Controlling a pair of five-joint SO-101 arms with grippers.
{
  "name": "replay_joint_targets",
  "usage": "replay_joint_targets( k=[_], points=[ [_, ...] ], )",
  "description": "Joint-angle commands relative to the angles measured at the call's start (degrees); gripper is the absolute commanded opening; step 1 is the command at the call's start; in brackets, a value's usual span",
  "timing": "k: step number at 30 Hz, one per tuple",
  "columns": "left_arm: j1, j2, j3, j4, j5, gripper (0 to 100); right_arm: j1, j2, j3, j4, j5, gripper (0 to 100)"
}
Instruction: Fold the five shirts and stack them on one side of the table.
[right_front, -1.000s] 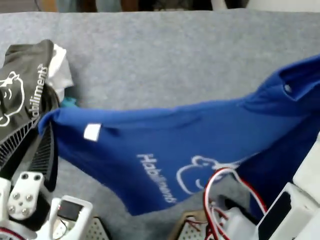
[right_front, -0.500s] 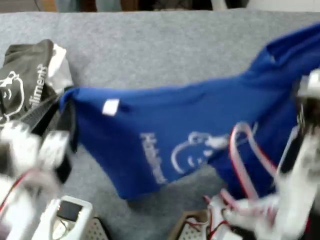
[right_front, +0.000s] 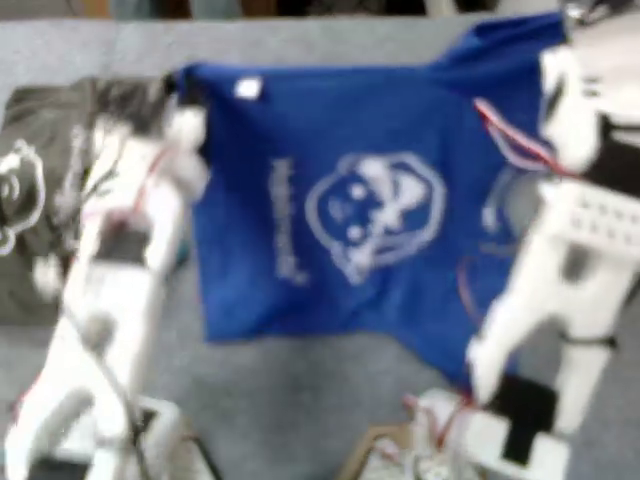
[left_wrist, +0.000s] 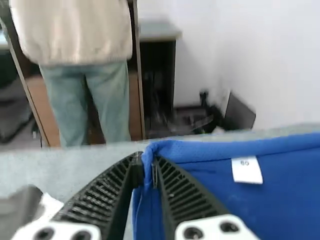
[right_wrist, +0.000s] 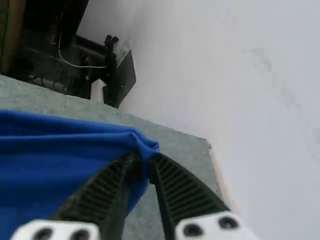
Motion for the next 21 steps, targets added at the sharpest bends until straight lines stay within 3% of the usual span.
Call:
replay_joint_targets(
  k=[1, 4, 8, 12, 16, 21],
  points=[
    [0.22, 16.44, -15.52, -2.29, 0.44, 3, -1.49, 4.79, 2.95, -12.57, 0.26, 1.4],
    [1.19, 27.96, -24.84, -2.2, 0.26, 3, -2.2, 12.09, 1.98, -19.08, 0.26, 1.4],
    [0.75, 39.38, -34.59, -0.79, 0.26, 3, -2.81, 21.85, -5.49, -20.31, 0.18, 1.4],
    [0.4, 45.8, -44.97, 9.32, 0.18, 3, -2.55, 30.81, -15.08, -18.55, 0.18, 1.4],
    [0.57, 49.05, -53.58, 20.4, 0.18, 3, -2.46, 36.79, -25.98, -7.65, 0.18, 1.4],
    [0.57, 49.05, -57.01, 33.23, 0.18, 3, -2.37, 37.85, -37.85, 14.15, 0.62, 1.4]
  ],
)
